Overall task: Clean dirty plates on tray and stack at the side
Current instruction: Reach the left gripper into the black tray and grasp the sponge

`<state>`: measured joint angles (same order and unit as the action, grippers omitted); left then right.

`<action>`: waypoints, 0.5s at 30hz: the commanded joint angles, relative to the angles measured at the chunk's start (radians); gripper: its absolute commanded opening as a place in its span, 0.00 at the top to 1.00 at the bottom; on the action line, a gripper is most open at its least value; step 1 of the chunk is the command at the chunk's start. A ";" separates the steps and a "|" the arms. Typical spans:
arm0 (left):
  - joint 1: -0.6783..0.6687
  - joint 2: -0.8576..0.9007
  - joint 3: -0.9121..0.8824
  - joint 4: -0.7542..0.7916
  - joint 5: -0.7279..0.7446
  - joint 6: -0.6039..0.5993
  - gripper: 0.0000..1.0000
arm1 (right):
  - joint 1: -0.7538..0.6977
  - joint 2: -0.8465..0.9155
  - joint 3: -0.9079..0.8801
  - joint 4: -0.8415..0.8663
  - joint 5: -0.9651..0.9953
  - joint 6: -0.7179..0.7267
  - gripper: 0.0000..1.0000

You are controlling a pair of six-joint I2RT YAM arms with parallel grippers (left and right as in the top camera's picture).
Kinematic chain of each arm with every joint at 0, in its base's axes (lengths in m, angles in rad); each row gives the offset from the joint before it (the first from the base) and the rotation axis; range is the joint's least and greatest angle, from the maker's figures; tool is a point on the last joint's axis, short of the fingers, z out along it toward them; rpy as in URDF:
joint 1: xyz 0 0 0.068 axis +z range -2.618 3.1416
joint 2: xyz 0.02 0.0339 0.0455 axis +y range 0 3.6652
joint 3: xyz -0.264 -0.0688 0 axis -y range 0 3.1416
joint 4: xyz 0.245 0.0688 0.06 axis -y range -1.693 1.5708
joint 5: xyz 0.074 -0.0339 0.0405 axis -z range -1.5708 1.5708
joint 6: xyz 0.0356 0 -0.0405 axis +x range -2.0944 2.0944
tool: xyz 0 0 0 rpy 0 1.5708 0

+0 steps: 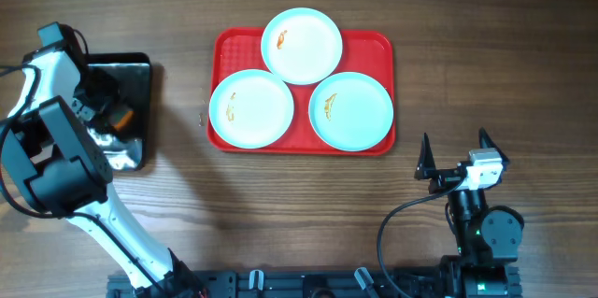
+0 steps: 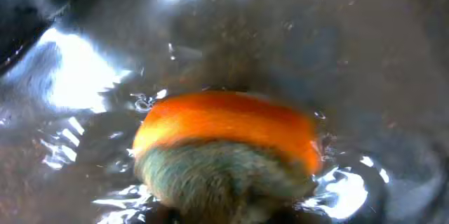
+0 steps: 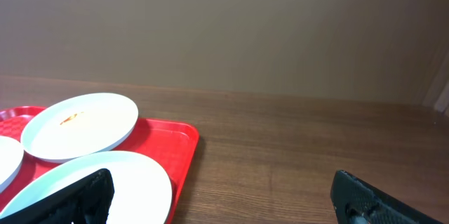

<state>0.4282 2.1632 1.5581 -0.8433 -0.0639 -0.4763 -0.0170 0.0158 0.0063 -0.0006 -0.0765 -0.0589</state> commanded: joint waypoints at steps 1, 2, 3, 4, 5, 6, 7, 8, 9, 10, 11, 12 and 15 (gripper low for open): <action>0.004 0.046 -0.036 0.010 -0.013 0.005 0.96 | -0.005 -0.005 -0.001 0.002 0.014 -0.017 0.00; 0.006 0.046 -0.036 0.017 -0.013 0.005 0.71 | -0.005 -0.005 -0.001 0.002 0.014 -0.017 0.00; 0.007 0.046 -0.036 0.026 -0.013 0.005 0.00 | -0.005 -0.005 -0.001 0.002 0.014 -0.017 0.00; 0.009 0.046 -0.036 0.037 -0.014 0.005 0.00 | -0.005 -0.005 -0.001 0.002 0.014 -0.017 0.00; 0.009 0.046 -0.036 0.050 -0.023 0.005 0.00 | -0.005 -0.005 -0.001 0.002 0.014 -0.017 0.00; 0.009 0.046 -0.036 0.061 -0.034 0.005 0.00 | -0.005 -0.005 -0.001 0.002 0.014 -0.017 0.00; 0.009 0.046 -0.036 0.072 -0.048 0.005 0.00 | -0.005 -0.005 -0.001 0.002 0.014 -0.017 0.00; 0.009 0.046 -0.036 0.085 -0.064 0.005 0.00 | -0.005 -0.005 -0.001 0.002 0.014 -0.017 0.00; 0.009 0.046 -0.036 0.099 -0.077 0.006 0.00 | -0.005 -0.005 -0.001 0.002 0.014 -0.017 0.00; 0.009 0.046 -0.036 0.108 -0.077 0.006 0.03 | -0.005 -0.005 -0.001 0.002 0.014 -0.017 0.00; 0.009 0.046 -0.036 0.117 -0.077 0.005 0.25 | -0.005 -0.005 -0.001 0.002 0.014 -0.017 0.00; 0.009 0.046 -0.036 0.127 -0.077 0.005 0.40 | -0.005 -0.005 -0.001 0.002 0.014 -0.017 0.00; 0.009 0.046 -0.036 0.133 -0.077 0.005 0.96 | -0.005 -0.005 -0.001 0.002 0.014 -0.017 0.00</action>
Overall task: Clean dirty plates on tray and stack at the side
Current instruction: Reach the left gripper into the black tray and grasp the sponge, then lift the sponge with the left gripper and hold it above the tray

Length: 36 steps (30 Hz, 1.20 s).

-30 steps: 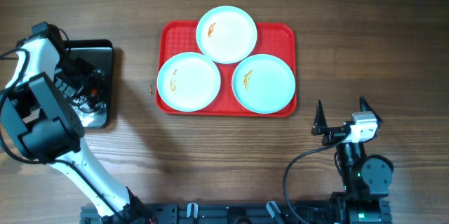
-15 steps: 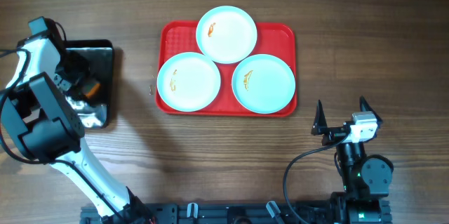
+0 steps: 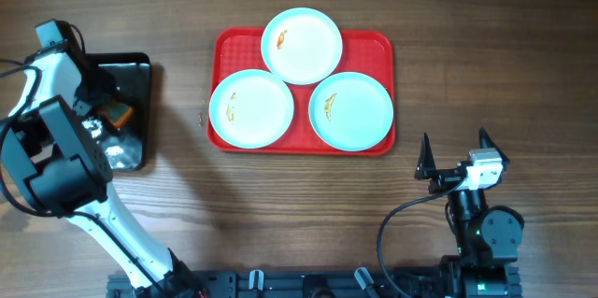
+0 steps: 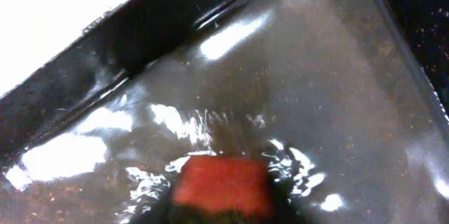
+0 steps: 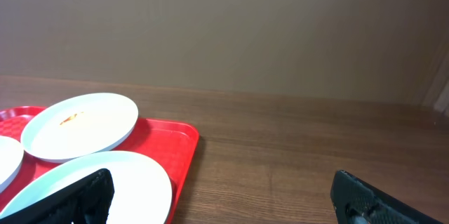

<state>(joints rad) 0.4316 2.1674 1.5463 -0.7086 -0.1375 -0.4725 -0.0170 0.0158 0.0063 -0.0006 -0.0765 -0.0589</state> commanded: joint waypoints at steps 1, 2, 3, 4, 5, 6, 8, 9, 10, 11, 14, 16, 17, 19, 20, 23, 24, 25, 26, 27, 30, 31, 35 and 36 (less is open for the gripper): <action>0.005 0.042 -0.024 -0.002 -0.003 0.002 0.96 | -0.005 -0.005 -0.001 0.002 0.014 -0.017 0.00; 0.005 0.040 -0.022 -0.011 -0.003 0.002 0.94 | -0.005 -0.005 -0.001 0.002 0.014 -0.017 0.00; 0.005 0.037 -0.012 -0.040 -0.002 0.002 0.52 | -0.005 -0.005 -0.001 0.002 0.014 -0.017 0.00; 0.005 0.035 -0.002 -0.065 -0.002 0.002 0.00 | -0.005 -0.005 -0.001 0.002 0.014 -0.017 0.00; 0.005 0.032 0.008 -0.098 -0.002 0.002 0.00 | -0.005 -0.005 -0.001 0.002 0.014 -0.017 0.00; 0.005 0.030 0.010 -0.127 0.012 0.001 0.00 | -0.005 -0.005 -0.001 0.002 0.014 -0.017 0.01; 0.005 0.030 0.010 -0.203 0.104 0.001 0.00 | -0.005 -0.005 -0.001 0.002 0.014 -0.017 0.00; 0.005 0.030 0.010 -0.224 0.142 0.001 0.00 | -0.005 -0.005 -0.001 0.002 0.014 -0.017 0.00; 0.005 0.030 0.010 -0.243 0.179 0.001 0.00 | -0.005 -0.005 -0.001 0.002 0.014 -0.017 0.00; 0.005 0.030 0.010 -0.258 0.209 0.001 0.00 | -0.005 -0.005 -0.001 0.002 0.014 -0.017 0.00; 0.005 0.030 0.010 -0.292 0.231 0.001 0.20 | -0.005 -0.005 -0.001 0.002 0.014 -0.017 0.00; 0.005 0.030 0.010 -0.292 0.230 0.001 0.77 | -0.005 -0.005 -0.001 0.002 0.014 -0.017 0.00; 0.005 0.030 0.010 -0.291 0.230 0.001 0.92 | -0.005 -0.005 -0.001 0.002 0.014 -0.017 0.00; 0.005 0.030 0.010 -0.288 0.230 0.001 0.96 | -0.005 -0.005 -0.001 0.002 0.014 -0.017 0.00; 0.005 0.030 0.010 -0.287 0.230 0.001 0.96 | -0.005 -0.005 -0.001 0.002 0.014 -0.017 0.00; 0.005 0.030 0.010 -0.270 0.225 0.001 0.33 | -0.005 -0.005 -0.001 0.002 0.014 -0.017 0.00; 0.005 0.030 0.010 -0.257 0.203 0.001 0.00 | -0.005 -0.005 -0.001 0.002 0.014 -0.018 0.00; 0.005 0.030 0.010 -0.241 0.166 0.002 0.00 | -0.005 -0.005 -0.001 0.002 0.014 -0.017 0.00; 0.005 0.030 0.010 -0.226 0.112 0.002 0.00 | -0.005 -0.005 -0.001 0.002 0.014 -0.017 0.00; 0.005 0.030 0.010 -0.216 0.068 0.002 0.00 | -0.005 -0.005 -0.001 0.002 0.014 -0.017 0.00; 0.005 0.030 0.010 -0.177 0.039 0.001 0.04 | -0.005 -0.005 -0.001 0.002 0.014 -0.017 0.00; 0.005 0.030 0.010 -0.170 0.039 0.001 0.14 | -0.005 -0.005 -0.001 0.002 0.014 -0.017 0.00; 0.005 0.030 0.010 -0.173 0.040 0.001 0.96 | -0.005 -0.005 -0.001 0.002 0.014 -0.017 0.00; 0.005 0.026 0.013 -0.183 0.040 0.001 0.96 | -0.005 -0.005 -0.001 0.002 0.014 -0.017 0.00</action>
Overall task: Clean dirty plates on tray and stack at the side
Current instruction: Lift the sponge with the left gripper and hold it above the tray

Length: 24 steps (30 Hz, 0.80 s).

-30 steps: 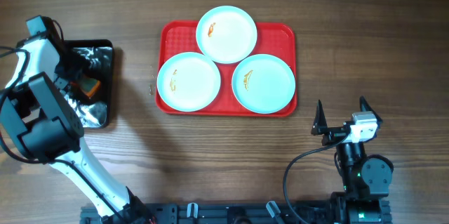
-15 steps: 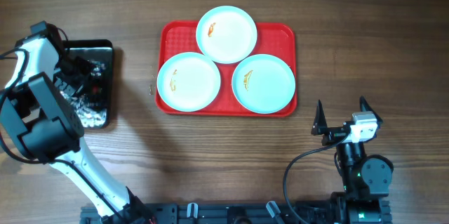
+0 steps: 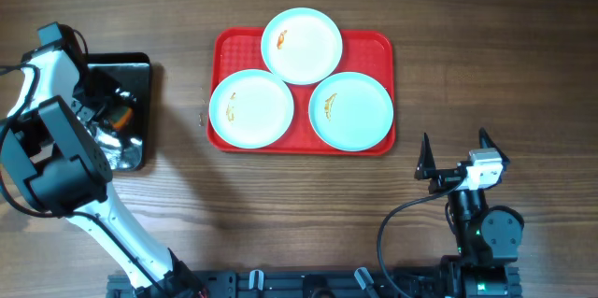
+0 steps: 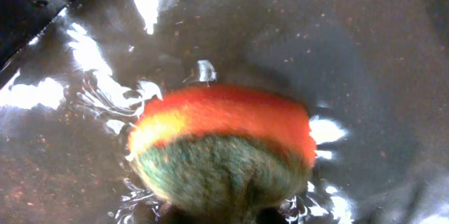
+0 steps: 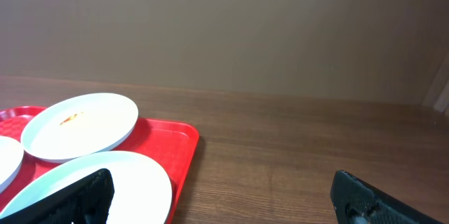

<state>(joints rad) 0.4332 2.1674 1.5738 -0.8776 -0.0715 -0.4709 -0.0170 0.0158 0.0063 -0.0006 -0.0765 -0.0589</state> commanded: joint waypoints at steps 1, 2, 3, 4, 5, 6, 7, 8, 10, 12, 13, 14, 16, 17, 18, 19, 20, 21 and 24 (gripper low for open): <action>0.003 0.018 -0.011 -0.026 -0.023 0.000 0.96 | -0.005 -0.005 -0.001 0.002 0.014 -0.017 0.00; 0.003 0.002 -0.001 -0.041 -0.021 -0.001 0.96 | -0.005 -0.005 -0.001 0.002 0.014 -0.017 0.00; 0.003 -0.019 0.011 -0.055 -0.010 -0.001 0.96 | -0.005 -0.005 -0.001 0.002 0.014 -0.017 0.00; 0.003 -0.042 0.024 -0.063 0.008 -0.001 0.96 | -0.005 -0.005 -0.001 0.002 0.014 -0.017 0.00; 0.003 -0.089 0.050 -0.074 0.061 -0.001 0.96 | -0.005 -0.005 -0.001 0.002 0.014 -0.017 0.00; 0.003 -0.136 0.069 -0.072 0.118 0.000 0.96 | -0.005 -0.005 -0.001 0.002 0.014 -0.017 0.00; 0.003 -0.189 0.083 -0.060 0.172 0.000 0.96 | -0.005 -0.005 -0.001 0.002 0.014 -0.017 0.00; 0.003 -0.232 0.089 -0.045 0.208 0.000 0.96 | -0.005 -0.005 -0.001 0.002 0.014 -0.017 0.00; 0.003 -0.318 0.089 -0.004 0.247 0.000 0.96 | -0.005 -0.005 -0.001 0.002 0.014 -0.017 0.00; 0.003 -0.373 0.089 0.013 0.246 0.000 0.96 | -0.005 -0.005 -0.001 0.002 0.014 -0.018 0.00; 0.004 -0.365 0.084 0.017 0.246 0.000 0.96 | -0.005 -0.005 -0.001 0.002 0.014 -0.017 0.00; 0.004 -0.338 0.060 0.028 0.246 0.010 0.96 | -0.005 -0.005 -0.001 0.002 0.014 -0.017 0.00; 0.004 -0.269 -0.004 0.082 0.238 0.026 0.96 | -0.005 -0.005 -0.001 0.002 0.014 -0.017 0.00; 0.005 -0.228 -0.025 0.097 0.224 0.027 0.96 | -0.005 -0.005 -0.001 0.002 0.014 -0.017 0.00; 0.009 -0.193 -0.025 0.086 0.220 0.053 0.96 | -0.005 -0.005 -0.001 0.002 0.014 -0.017 0.00; 0.017 -0.187 -0.025 0.079 0.219 0.082 0.96 | -0.005 -0.005 -0.001 0.002 0.014 -0.017 0.00; 0.027 -0.204 -0.018 0.073 0.220 0.101 0.96 | -0.005 -0.005 -0.001 0.002 0.014 -0.017 0.00; 0.034 -0.228 -0.006 0.063 0.222 0.101 0.96 | -0.005 -0.005 -0.001 0.002 0.014 -0.018 0.00; 0.043 -0.369 0.020 0.063 0.339 0.100 0.96 | -0.005 -0.005 -0.001 0.002 0.014 -0.017 0.00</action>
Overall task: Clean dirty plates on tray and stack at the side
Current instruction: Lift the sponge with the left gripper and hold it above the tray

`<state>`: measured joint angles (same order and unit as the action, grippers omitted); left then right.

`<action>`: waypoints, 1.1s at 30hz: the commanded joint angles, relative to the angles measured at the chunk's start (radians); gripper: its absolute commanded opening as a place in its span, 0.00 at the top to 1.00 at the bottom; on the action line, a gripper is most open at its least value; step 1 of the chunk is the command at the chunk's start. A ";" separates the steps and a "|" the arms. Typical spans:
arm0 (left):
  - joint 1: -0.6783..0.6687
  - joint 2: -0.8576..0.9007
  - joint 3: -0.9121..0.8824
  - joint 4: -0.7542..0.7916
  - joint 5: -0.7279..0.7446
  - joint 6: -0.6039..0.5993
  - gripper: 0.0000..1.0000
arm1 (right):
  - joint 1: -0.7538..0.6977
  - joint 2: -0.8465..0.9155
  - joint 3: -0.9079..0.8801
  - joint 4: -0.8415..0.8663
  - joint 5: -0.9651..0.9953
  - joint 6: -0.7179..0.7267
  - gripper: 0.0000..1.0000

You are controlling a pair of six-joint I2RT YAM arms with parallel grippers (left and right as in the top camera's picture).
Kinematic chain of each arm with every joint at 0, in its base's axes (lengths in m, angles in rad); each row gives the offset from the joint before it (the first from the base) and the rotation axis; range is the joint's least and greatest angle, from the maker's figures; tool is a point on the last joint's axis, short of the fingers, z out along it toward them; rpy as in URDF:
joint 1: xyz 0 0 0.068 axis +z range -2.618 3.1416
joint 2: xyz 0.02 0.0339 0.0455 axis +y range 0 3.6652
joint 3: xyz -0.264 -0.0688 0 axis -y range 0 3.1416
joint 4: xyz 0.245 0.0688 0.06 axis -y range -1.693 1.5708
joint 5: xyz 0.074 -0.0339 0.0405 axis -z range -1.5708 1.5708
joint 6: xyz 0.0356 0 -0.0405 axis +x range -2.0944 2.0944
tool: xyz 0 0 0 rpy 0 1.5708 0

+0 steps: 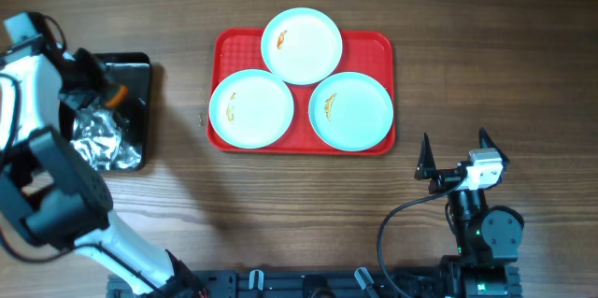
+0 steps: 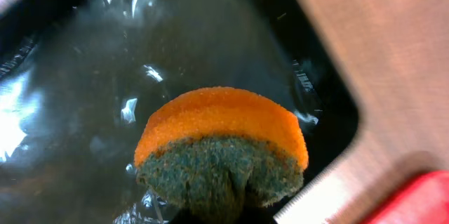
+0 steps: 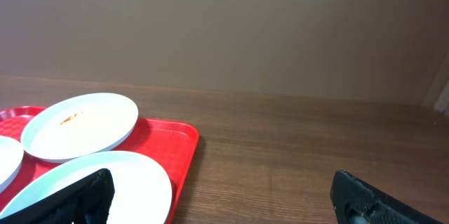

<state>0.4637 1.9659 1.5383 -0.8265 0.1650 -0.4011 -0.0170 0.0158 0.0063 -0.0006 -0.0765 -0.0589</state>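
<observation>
Three white plates with orange smears lie on the red tray (image 1: 378,44): one at the back (image 1: 302,46), one front left (image 1: 251,108), one front right (image 1: 351,110). An orange sponge with a green scouring side (image 2: 222,147) is pinched in my left gripper (image 1: 105,91), held above the black basin (image 1: 138,63) lined with wet foil at the table's left. My right gripper (image 1: 456,156) rests open near the front right, fingertips (image 3: 88,196) wide apart with nothing between them, pointing toward the tray.
Crumpled foil (image 1: 98,139) fills the basin's near half. Bare wooden table (image 1: 280,214) lies between basin and tray and in front of the tray. The tray's corner (image 2: 414,199) shows in the left wrist view.
My left gripper has risen out of the basin's water with the sponge, and the basin's rim, the table and the tray's corner now show beneath it. The right arm has not moved.
My left gripper held the sponge down in the water of the basin, at one spot, then nearer the rim, then pressed into the water again. Now the sponge hangs clear of the water above the basin. The plates and the right gripper stayed where they were.
</observation>
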 commanded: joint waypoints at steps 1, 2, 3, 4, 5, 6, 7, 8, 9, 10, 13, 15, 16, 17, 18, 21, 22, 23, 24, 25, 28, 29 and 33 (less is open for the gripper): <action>0.012 -0.222 0.056 0.028 0.133 0.022 0.96 | -0.005 -0.005 -0.001 0.002 0.014 -0.017 0.00; 0.013 -0.264 0.056 0.035 0.161 -0.001 0.96 | -0.005 -0.005 -0.001 0.002 0.014 -0.017 0.00; 0.013 -0.282 0.056 0.035 0.167 -0.003 0.96 | -0.005 -0.005 -0.001 0.002 0.014 -0.017 0.00; 0.012 -0.269 0.043 0.034 0.167 -0.003 0.96 | -0.005 -0.005 -0.001 0.002 0.014 -0.017 0.00; 0.013 -0.249 0.030 0.034 0.175 -0.004 0.96 | -0.005 -0.005 -0.001 0.002 0.014 -0.017 0.00; 0.013 -0.204 0.004 0.034 0.194 -0.003 0.96 | -0.005 -0.005 -0.001 0.002 0.014 -0.018 0.00; 0.013 -0.153 -0.016 0.043 0.198 -0.003 0.96 | -0.005 -0.005 -0.001 0.002 0.014 -0.017 0.00; 0.015 -0.096 -0.023 0.040 0.191 -0.002 0.96 | -0.005 -0.005 -0.001 0.002 0.014 -0.017 0.00; 0.026 -0.034 -0.022 0.017 0.187 -0.003 0.96 | -0.005 -0.005 -0.001 0.002 0.014 -0.017 0.00; 0.040 -0.016 -0.022 0.002 0.196 -0.002 0.96 | -0.005 -0.005 -0.001 0.002 0.014 -0.017 0.00; 0.093 -0.077 0.032 -0.016 0.348 0.005 0.96 | -0.005 -0.005 -0.001 0.002 0.014 -0.017 0.00; 0.116 -0.161 0.079 -0.009 0.525 -0.002 0.96 | -0.005 -0.005 -0.001 0.002 0.014 -0.017 0.00; 0.117 -0.191 0.092 0.001 0.562 -0.013 0.96 | -0.005 -0.005 -0.001 0.002 0.014 -0.017 0.00; 0.118 -0.242 0.101 0.027 0.575 -0.055 0.96 | -0.005 -0.005 -0.001 0.002 0.014 -0.017 0.00; 0.118 -0.271 0.101 0.049 0.573 -0.059 0.96 | -0.005 -0.005 -0.001 0.002 0.014 -0.017 0.00; 0.116 -0.244 0.078 0.037 0.558 -0.055 0.96 | -0.005 -0.005 -0.001 0.002 0.014 -0.017 0.00; 0.116 -0.214 0.054 0.037 0.540 -0.055 0.96 | -0.005 -0.005 -0.001 0.002 0.014 -0.017 0.00; 0.117 -0.164 0.024 0.039 0.500 -0.056 0.96 | -0.005 -0.005 -0.001 0.002 0.014 -0.017 0.00; 0.121 -0.106 0.009 0.037 0.465 -0.057 0.96 | -0.005 -0.005 -0.001 0.002 0.014 -0.017 0.00; 0.127 -0.043 0.006 0.021 0.466 -0.085 0.96 | -0.005 -0.005 -0.001 0.002 0.014 -0.017 0.00; 0.177 -0.011 0.019 0.008 0.682 -0.186 0.96 | -0.005 -0.005 -0.001 0.002 0.014 -0.017 0.00; 0.190 -0.029 0.048 0.000 0.749 -0.196 0.96 | -0.005 -0.005 -0.001 0.002 0.014 -0.017 0.00; 0.201 -0.140 0.147 -0.014 0.800 -0.307 0.96 | -0.005 -0.005 -0.001 0.002 0.014 -0.017 0.00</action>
<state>0.6632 1.9560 1.5898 -0.8474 0.8482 -0.6144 -0.0170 0.0158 0.0063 -0.0006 -0.0769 -0.0589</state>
